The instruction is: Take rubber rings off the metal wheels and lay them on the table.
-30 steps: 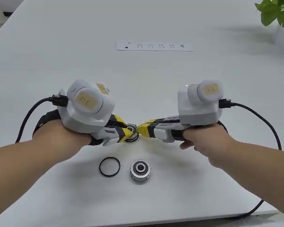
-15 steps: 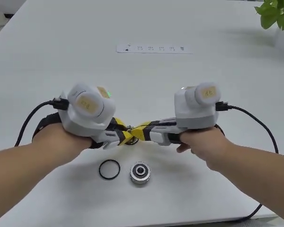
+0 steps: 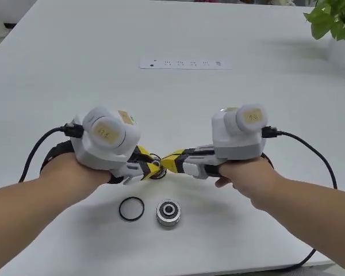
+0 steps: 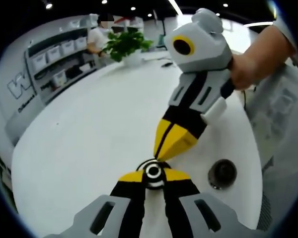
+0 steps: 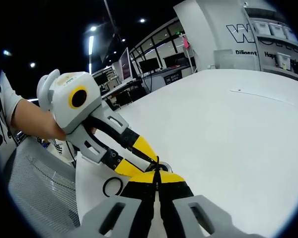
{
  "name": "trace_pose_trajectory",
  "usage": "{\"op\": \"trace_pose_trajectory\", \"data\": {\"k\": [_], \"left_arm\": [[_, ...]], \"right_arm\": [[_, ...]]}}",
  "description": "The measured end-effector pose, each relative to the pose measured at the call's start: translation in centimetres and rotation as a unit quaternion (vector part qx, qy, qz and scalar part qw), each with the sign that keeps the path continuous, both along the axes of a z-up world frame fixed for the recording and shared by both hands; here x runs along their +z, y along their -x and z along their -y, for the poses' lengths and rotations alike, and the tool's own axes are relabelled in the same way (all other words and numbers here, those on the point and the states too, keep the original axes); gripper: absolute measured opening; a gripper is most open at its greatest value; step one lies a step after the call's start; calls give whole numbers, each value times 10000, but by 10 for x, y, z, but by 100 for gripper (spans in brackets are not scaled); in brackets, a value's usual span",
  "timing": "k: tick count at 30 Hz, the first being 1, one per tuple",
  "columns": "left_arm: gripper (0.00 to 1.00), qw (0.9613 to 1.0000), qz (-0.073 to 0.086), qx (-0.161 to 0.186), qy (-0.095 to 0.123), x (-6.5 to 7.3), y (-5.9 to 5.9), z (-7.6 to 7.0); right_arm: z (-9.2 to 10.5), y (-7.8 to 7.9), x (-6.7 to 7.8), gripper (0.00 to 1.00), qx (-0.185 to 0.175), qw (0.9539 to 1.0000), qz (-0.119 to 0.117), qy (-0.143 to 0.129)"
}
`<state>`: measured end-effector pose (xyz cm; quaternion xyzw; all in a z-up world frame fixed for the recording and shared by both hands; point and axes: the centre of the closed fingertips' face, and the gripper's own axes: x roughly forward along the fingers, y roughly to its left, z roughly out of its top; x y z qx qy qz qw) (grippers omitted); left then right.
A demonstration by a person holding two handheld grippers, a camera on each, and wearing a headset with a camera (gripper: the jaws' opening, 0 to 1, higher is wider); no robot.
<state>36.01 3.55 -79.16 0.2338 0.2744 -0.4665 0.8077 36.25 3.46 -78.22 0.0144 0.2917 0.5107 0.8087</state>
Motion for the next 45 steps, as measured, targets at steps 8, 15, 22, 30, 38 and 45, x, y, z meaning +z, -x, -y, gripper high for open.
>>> {"op": "trace_pose_trajectory", "data": {"k": [8,15,22,30,38,45], "left_arm": [[19,9995,-46,-94,284,14,9,-4],[27,9978,-97,17,653,27,12,-16],[33,9964,-38,13,842,42,19,-21],[44,9955,-38,-34,946,51,30,-32],[53,9950,-13,-46,996,57,41,-44],[61,9953,-4,-102,965,57,50,-47]], "right_arm": [[-2,2,7,0,-16,9999,-68,-119],[-2,5,13,0,18,9997,-120,-233],[-3,10,19,0,66,9993,-171,-320],[-5,16,29,0,133,9988,-194,-424],[-12,25,37,0,259,9981,-228,-511],[-18,33,38,0,385,9974,-305,-531]]}}
